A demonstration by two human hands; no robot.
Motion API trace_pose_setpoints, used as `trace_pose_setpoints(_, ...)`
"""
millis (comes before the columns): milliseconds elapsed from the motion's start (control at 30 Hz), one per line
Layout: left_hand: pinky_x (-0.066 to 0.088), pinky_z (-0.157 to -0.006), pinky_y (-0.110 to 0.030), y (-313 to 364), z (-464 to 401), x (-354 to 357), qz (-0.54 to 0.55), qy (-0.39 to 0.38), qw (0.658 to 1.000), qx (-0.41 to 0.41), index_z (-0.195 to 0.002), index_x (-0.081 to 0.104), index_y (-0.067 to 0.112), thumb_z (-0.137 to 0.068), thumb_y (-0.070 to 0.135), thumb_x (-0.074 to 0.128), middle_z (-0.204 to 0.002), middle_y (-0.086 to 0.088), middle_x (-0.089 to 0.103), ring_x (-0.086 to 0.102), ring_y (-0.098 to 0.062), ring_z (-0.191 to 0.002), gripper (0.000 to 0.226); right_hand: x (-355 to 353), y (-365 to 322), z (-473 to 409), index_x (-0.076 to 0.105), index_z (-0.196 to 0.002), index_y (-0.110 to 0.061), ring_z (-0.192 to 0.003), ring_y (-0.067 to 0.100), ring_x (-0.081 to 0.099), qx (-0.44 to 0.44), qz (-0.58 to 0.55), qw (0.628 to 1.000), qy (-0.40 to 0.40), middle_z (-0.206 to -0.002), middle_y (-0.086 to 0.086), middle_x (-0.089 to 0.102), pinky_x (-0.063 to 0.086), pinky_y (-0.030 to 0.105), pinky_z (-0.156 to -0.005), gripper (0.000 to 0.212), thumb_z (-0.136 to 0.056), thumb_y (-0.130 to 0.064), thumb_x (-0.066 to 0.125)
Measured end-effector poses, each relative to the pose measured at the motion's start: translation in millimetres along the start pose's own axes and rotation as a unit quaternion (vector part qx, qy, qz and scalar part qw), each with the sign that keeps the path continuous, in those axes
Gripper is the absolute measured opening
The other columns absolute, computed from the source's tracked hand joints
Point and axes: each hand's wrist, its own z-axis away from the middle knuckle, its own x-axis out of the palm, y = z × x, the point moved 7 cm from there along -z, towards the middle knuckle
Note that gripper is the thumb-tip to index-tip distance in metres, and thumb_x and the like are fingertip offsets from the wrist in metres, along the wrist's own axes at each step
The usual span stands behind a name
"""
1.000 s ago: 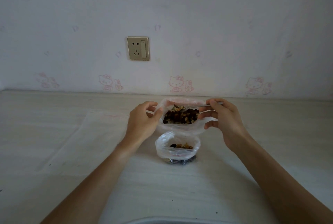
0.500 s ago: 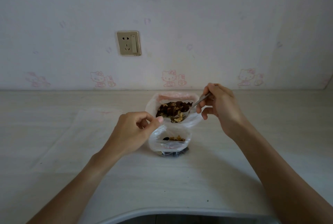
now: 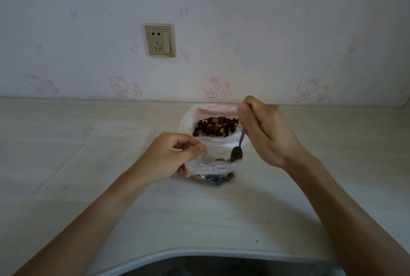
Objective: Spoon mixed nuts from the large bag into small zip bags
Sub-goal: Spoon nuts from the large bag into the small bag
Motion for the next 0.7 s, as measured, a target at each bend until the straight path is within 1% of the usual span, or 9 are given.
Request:
trace_pose_setpoints(67, 0.048, -0.05, -0.025, -1.2, -0.1, 1.1, 0.021, -0.008, 1.0, -0.012, -0.09, 0.081, 0.032, -0.093, 0.04, 0.072, -0.087, -0.015, 0.075, 0.066, -0.015, -0.053, 0.012, -0.4, -4.6, 1.5, 0.042, -0.079, -0.019, -0.049, 0.018, 0.042, -0.021, 0.005, 1.0, 0.007, -0.058, -0.006, 0.044, 0.036, 0.036, -0.049, 0.034, -0.111, -0.029, 0.034)
trace_pose_setpoints(133, 0.049, -0.05, -0.023, -3.3, 0.4, 2.4, 0.032, -0.01, 0.999, -0.024, -0.09, 0.081, 0.032, -0.093, 0.04, 0.072, -0.088, -0.015, 0.075, 0.065, -0.013, -0.053, 0.013, -2.2, -5.4, 2.2, 0.043, -0.08, -0.017, -0.05, 0.019, 0.043, -0.028, -0.018, 0.999, 0.018, -0.058, -0.005, 0.044, 0.037, 0.036, -0.048, 0.034, -0.11, -0.029, 0.035)
trace_pose_setpoints(200, 0.049, -0.051, -0.022, -5.0, 0.3, 1.9, 0.024, -0.001, 0.999, -0.028, -0.088, 0.081, 0.031, -0.094, 0.039, 0.072, -0.083, -0.009, 0.075, 0.065, -0.013, -0.052, 0.014, -4.6, -3.6, 1.9, 0.044, -0.081, -0.016, -0.051, 0.017, 0.043, -0.021, -0.058, 0.998, 0.033, -0.06, -0.005, 0.046, 0.037, 0.031, -0.049, 0.034, -0.111, -0.028, 0.036)
trace_pose_setpoints(267, 0.05, -0.053, -0.021, -4.6, -1.0, -0.7, -0.009, 0.019, 1.0, -0.012, -0.087, 0.081, 0.029, -0.095, 0.039, 0.07, -0.081, -0.004, 0.076, 0.066, -0.013, -0.053, 0.017, -6.9, 2.5, 1.0, 0.047, -0.08, -0.013, -0.05, 0.018, 0.046, 0.005, -0.106, 0.993, 0.061, -0.062, 0.003, 0.048, 0.038, 0.026, -0.049, 0.035, -0.111, -0.027, 0.037)
trace_pose_setpoints(333, 0.053, -0.061, -0.027, -2.6, -2.2, -4.5, -0.062, 0.044, 0.997, 0.009, -0.086, 0.081, 0.028, -0.095, 0.043, 0.068, -0.081, 0.001, 0.077, 0.07, -0.014, -0.065, 0.022, -8.6, 14.7, 0.3, 0.051, -0.08, -0.014, -0.049, 0.022, 0.052, 0.059, -0.148, 0.982, 0.098, -0.062, 0.011, 0.052, 0.041, 0.025, -0.047, 0.036, -0.111, -0.026, 0.038)
trace_pose_setpoints(400, 0.052, -0.068, -0.026, -2.1, -2.8, -9.9, -0.087, 0.072, 0.993, 0.019, -0.083, 0.081, 0.027, -0.095, 0.047, 0.067, -0.08, 0.004, 0.077, 0.071, -0.013, -0.072, 0.027, -7.2, 30.3, 0.9, 0.054, -0.08, -0.015, -0.049, 0.026, 0.056, 0.127, -0.185, 0.967, 0.121, -0.059, 0.008, 0.055, 0.042, 0.028, -0.043, 0.035, -0.111, -0.026, 0.04)
trace_pose_setpoints(533, 0.047, -0.056, -0.012, -7.9, -6.0, -23.5, -0.065, 0.129, 0.989, 0.009, -0.073, 0.074, 0.024, -0.094, 0.048, 0.069, -0.065, 0.004, 0.07, 0.066, -0.012, -0.05, 0.033, 2.6, 65.9, 8.7, 0.059, -0.088, -0.008, -0.051, 0.026, 0.058, 0.276, -0.261, 0.916, 0.131, -0.06, 0.007, 0.061, 0.042, 0.03, -0.04, 0.034, -0.111, -0.027, 0.042)
trace_pose_setpoints(600, 0.045, -0.055, -0.011, -13.1, -9.3, -33.3, -0.078, 0.18, 0.98, 0.0, -0.074, 0.068, 0.023, -0.093, 0.049, 0.07, -0.064, 0.004, 0.068, 0.065, -0.012, -0.049, 0.033, 7.7, 79.0, 14.7, 0.062, -0.091, -0.007, -0.052, 0.024, 0.06, 0.336, -0.285, 0.888, 0.133, -0.063, 0.008, 0.065, 0.043, 0.029, -0.04, 0.034, -0.11, -0.028, 0.044)
trace_pose_setpoints(700, 0.046, -0.063, -0.022, -19.6, -19.6, -45.2, -0.107, 0.237, 0.965, -0.015, -0.085, 0.065, 0.023, -0.088, 0.054, 0.073, -0.078, 0.008, 0.069, 0.067, -0.013, -0.07, 0.032, 15.3, 87.3, 18.7, 0.067, -0.092, -0.005, -0.053, 0.023, 0.063, 0.375, -0.3, 0.868, 0.127, -0.068, 0.01, 0.07, 0.046, 0.03, -0.04, 0.035, -0.109, -0.027, 0.047)
